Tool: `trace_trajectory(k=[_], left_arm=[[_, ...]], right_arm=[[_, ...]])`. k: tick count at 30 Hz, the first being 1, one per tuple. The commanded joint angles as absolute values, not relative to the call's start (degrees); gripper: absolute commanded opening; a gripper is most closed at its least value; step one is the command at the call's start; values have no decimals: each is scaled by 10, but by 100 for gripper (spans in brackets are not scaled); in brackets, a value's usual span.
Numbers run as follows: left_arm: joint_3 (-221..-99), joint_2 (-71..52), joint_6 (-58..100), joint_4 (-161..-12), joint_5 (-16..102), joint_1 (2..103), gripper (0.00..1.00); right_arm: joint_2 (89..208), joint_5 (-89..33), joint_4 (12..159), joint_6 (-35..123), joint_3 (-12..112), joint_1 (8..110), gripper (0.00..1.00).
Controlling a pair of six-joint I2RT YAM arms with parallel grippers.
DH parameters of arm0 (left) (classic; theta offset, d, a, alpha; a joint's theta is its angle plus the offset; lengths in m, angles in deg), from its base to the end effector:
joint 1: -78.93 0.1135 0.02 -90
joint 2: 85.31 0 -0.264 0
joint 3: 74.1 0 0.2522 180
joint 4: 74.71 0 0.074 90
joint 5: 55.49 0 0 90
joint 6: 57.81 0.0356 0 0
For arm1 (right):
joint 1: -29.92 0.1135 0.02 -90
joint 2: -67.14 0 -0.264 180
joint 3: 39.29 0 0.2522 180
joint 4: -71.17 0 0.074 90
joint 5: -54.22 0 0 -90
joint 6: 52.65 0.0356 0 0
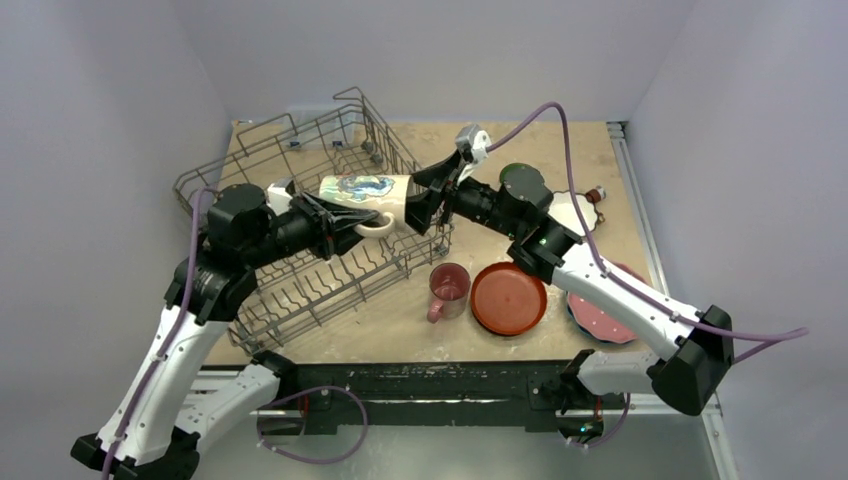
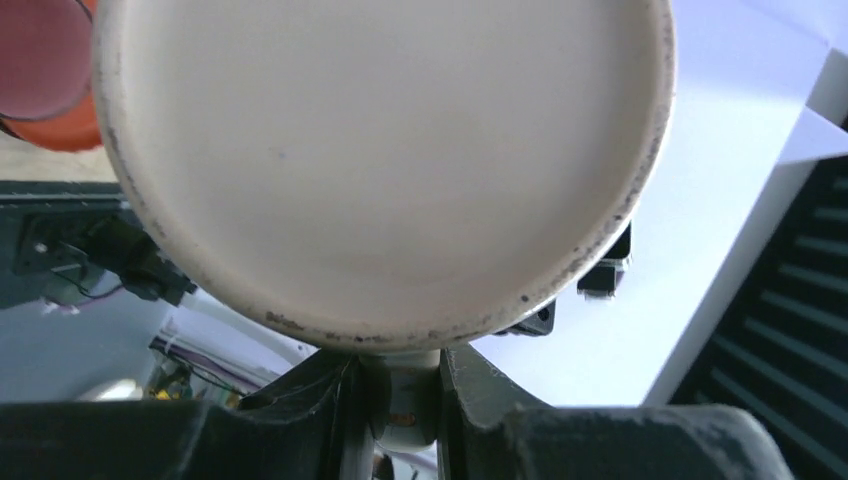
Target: Load the mixed dishes into the dish rack
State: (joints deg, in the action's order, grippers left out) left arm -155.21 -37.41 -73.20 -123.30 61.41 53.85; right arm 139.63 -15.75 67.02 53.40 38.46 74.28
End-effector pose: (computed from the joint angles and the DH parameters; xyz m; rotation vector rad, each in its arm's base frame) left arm 0.1344 -0.0807 0.4195 -1.1704 2.0416 -1.8340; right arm 0.2043 0.2169 0.4060 -0.6612 1.3606 1.1047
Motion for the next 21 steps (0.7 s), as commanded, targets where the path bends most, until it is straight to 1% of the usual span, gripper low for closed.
trace_trajectory(k=[1,3,7,9,10,12,18,21], left_arm=[[-1637,-384,-655,-1270,562,562,0],[-1669,-374,-604,-1327,540,572,0],[-1724,-343,-531,-1428,487,581,0],[-1742,-327,-502,-1463,454,581,0],[-1751,-319,-488,-1479,437,581,0],[-1769,-304,-463,-1507,391,581,0],[-1874,-227,-383,-1620,180,582,0],[-1901,-194,-370,-1644,93,582,0]], right_arm=[[1379,-224,734,540,409,744,85],[1373,-259,794,533,421,745,91],[1362,-313,896,524,450,745,94],[1349,-334,926,519,454,745,95],[1341,-348,937,518,452,745,98],[1329,-370,953,520,451,745,99],[1314,-442,1023,545,473,744,99],[1318,-473,1081,564,505,744,99]])
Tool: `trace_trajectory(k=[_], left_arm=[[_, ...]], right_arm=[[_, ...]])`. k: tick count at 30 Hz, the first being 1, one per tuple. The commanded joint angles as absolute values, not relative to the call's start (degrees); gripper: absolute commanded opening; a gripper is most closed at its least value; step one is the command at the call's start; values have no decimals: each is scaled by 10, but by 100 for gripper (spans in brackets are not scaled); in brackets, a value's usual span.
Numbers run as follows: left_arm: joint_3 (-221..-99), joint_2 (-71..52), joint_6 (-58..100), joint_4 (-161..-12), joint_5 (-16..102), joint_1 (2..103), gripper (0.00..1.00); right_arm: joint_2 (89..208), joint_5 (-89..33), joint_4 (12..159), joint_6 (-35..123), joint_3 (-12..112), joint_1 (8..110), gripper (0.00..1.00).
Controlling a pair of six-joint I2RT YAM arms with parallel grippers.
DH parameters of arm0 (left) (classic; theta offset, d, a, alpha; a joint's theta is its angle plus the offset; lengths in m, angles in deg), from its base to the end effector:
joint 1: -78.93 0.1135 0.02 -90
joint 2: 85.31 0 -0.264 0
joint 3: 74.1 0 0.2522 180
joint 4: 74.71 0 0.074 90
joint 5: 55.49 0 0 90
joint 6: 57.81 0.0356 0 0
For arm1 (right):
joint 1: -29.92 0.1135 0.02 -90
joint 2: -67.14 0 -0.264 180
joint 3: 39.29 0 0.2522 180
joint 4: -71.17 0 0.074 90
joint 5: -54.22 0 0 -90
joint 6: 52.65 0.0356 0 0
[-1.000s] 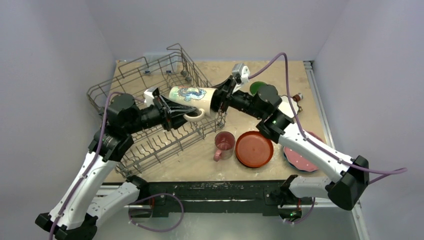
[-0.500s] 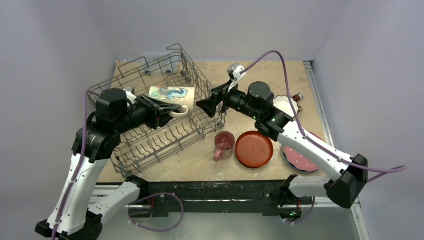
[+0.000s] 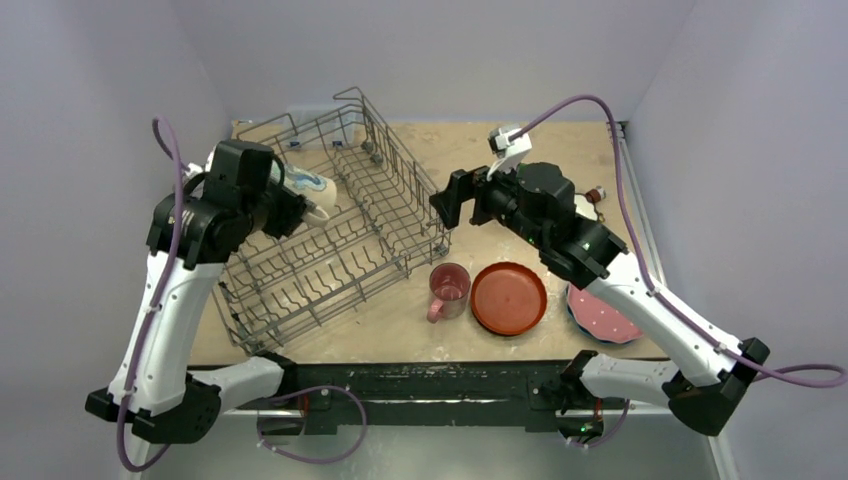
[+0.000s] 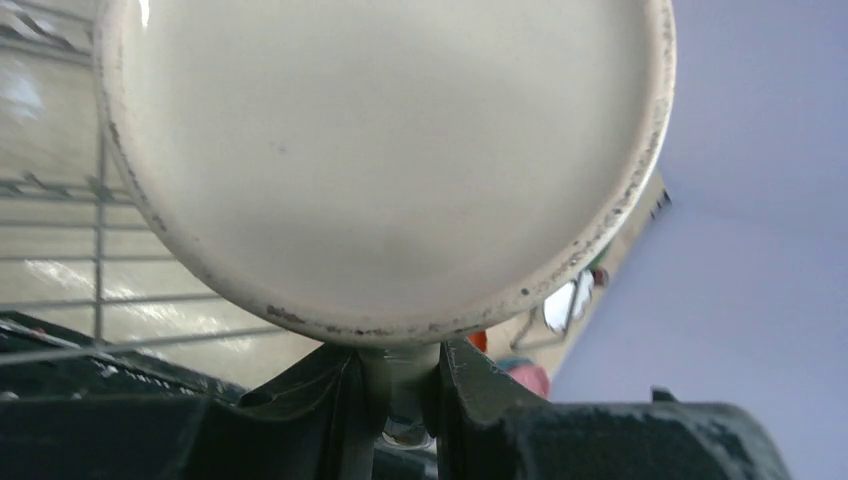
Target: Load the mixed dishes into the dish rack
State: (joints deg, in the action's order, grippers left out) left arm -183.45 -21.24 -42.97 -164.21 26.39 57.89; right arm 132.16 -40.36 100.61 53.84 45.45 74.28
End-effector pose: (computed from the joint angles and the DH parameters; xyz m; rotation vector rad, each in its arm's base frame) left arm 0.1514 -0.0529 0.4539 -1.1703 2.1309 -0.6485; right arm 0.1835 0.1754 0.4194 -0.3730 1.7541 0.7036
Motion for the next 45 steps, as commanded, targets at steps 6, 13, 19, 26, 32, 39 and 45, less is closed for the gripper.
trace_trajectory(k=[6,13,19,26,32,39,45], left_arm=[[-1896,-146,-345,-1621,-18,601,0],[-1859,-87,-329,-1552,-67,669,0],[-1833,-38,-326,-1471,-102,725,0],[-1823,35,-400,-1468,-142,751,0],[-1836,103,-454,-1472,-155,755,0],[-1854,151,-460,-1467,-154,771,0],[-1877,155,-439,-1472,-163,775,0]], right_arm=[[1317,-538,1107,570,523,742,99],[1373,-558,1144,547,603,700,99],[1414,-579,1199,484,665,678,99],[1437,-599,1222,469,694,632,99],[1467,-614,1240,449,749,591,99],[1499,-599,1266,475,769,547,99],[1534,-578,1278,490,798,536,99]])
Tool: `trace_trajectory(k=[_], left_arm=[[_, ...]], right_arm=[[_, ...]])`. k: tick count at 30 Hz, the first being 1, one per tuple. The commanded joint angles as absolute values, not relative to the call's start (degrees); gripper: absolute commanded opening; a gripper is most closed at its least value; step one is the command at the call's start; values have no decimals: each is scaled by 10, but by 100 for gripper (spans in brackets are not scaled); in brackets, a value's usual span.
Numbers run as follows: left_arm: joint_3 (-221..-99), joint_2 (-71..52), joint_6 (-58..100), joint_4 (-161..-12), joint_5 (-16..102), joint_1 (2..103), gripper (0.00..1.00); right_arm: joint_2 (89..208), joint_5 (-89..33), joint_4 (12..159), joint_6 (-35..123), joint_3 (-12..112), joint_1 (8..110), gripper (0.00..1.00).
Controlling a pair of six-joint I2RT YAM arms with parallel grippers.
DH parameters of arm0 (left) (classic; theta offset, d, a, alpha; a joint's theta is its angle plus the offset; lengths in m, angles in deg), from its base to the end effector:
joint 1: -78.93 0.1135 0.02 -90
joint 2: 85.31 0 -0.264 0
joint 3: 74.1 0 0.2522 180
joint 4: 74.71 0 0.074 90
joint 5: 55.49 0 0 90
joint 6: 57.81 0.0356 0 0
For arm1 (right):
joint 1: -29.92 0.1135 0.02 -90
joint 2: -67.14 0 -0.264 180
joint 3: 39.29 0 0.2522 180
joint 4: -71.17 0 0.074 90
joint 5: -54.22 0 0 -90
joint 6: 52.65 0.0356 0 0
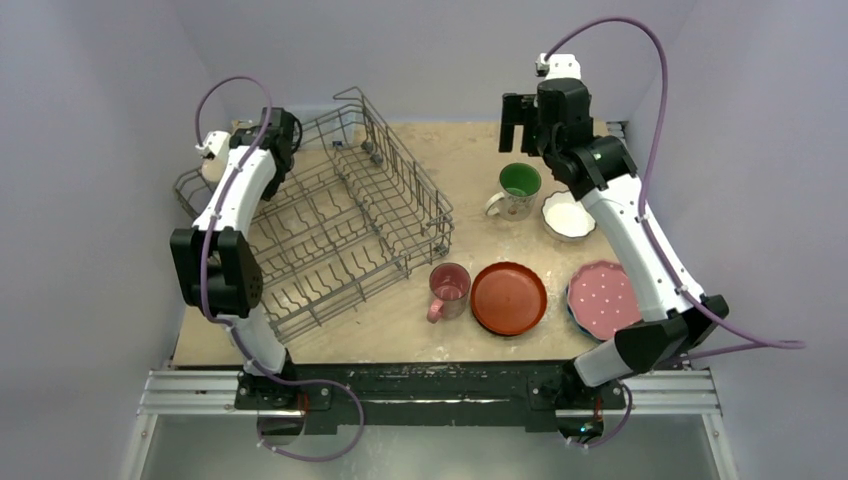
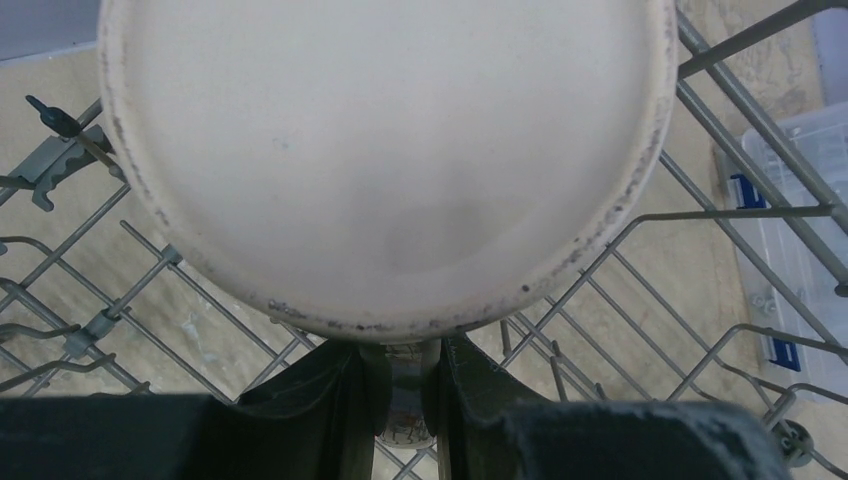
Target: Load the mixed dishes into the dish rack
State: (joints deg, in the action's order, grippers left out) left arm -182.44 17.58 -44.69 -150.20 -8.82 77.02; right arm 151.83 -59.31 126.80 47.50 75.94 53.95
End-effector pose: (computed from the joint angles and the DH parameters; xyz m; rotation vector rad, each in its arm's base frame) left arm 0.3647 0.0123 0.3009 -1.5704 1.7760 0.4619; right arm 0.2883 0.1130 0.4593 0.0208 1.9701 -0.0238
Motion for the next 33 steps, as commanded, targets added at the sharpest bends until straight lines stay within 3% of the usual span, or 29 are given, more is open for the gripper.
trace_trajectory(k=[1,33], left_arm=[[-1883,154,-440,-1482,-168,775,0],[-1897,222,-466,-1474,-169,857,0]], right_arm=[[1538,-576,1279,491,801,535,99],[1608,-536,1265,497,845,501,99]])
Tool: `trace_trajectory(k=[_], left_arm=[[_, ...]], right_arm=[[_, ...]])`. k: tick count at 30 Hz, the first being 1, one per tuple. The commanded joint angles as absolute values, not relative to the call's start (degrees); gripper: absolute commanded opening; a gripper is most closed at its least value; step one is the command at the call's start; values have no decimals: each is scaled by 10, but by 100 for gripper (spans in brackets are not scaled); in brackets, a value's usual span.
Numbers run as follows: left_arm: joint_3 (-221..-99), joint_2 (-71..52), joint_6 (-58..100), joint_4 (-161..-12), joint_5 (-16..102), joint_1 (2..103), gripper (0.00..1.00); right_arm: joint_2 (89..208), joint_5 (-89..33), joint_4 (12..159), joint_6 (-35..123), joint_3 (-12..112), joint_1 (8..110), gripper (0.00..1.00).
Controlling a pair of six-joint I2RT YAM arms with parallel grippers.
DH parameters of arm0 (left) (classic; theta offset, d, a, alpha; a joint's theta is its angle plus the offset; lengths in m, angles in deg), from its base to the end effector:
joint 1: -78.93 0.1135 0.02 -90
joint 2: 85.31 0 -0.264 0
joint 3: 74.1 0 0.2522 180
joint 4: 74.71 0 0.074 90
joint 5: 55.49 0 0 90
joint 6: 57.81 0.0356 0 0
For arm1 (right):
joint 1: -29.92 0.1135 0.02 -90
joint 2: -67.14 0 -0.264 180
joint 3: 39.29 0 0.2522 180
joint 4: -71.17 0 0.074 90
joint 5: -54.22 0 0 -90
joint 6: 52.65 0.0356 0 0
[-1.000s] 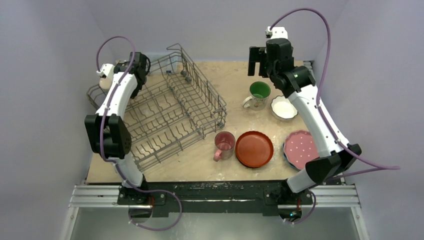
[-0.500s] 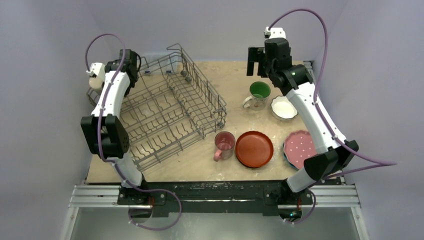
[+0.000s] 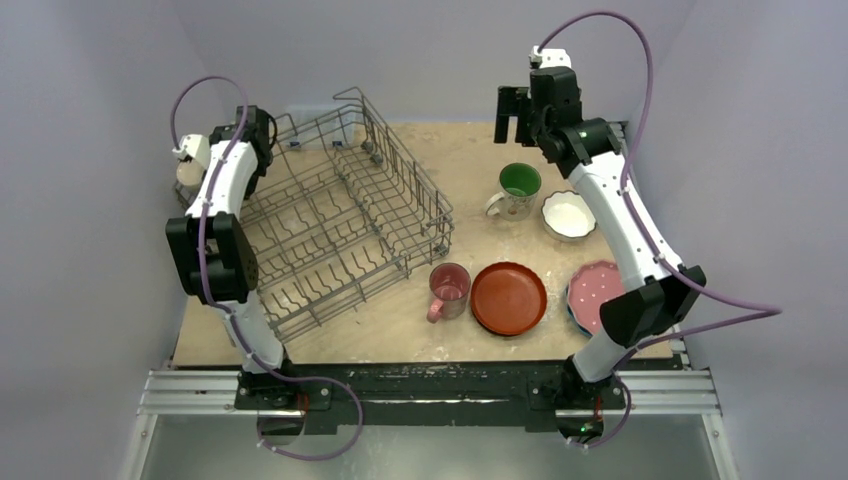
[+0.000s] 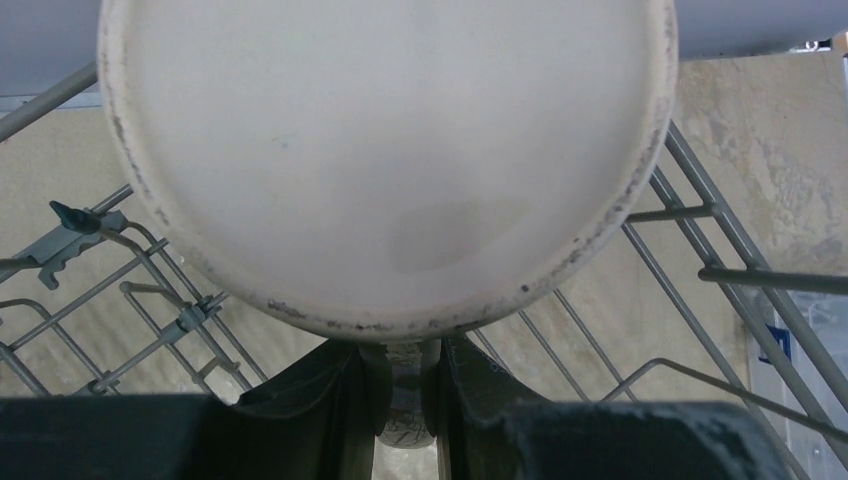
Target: Load the mixed dishes into the dish rack
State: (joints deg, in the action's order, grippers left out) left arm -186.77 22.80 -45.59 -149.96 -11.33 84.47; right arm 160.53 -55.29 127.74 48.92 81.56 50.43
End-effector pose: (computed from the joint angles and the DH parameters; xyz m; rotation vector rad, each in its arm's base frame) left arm 0.3819 0.0627 0.2912 -1.6889 1.6438 0.5672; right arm 0.3351 0.1127 0.4410 0.0464 2.0466 -0.0058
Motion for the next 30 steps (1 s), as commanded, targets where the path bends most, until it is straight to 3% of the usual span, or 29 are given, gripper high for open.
trace_trajectory(k=[1,30], left_arm=[[-1896,225,-465,-1471,-168,856,0],[-1889,293,-550,-1547,-186,861,3]], right_arm=[[1611,-534,1265,498,847,501,99],[1608,-541,1261,481,840,499,99]])
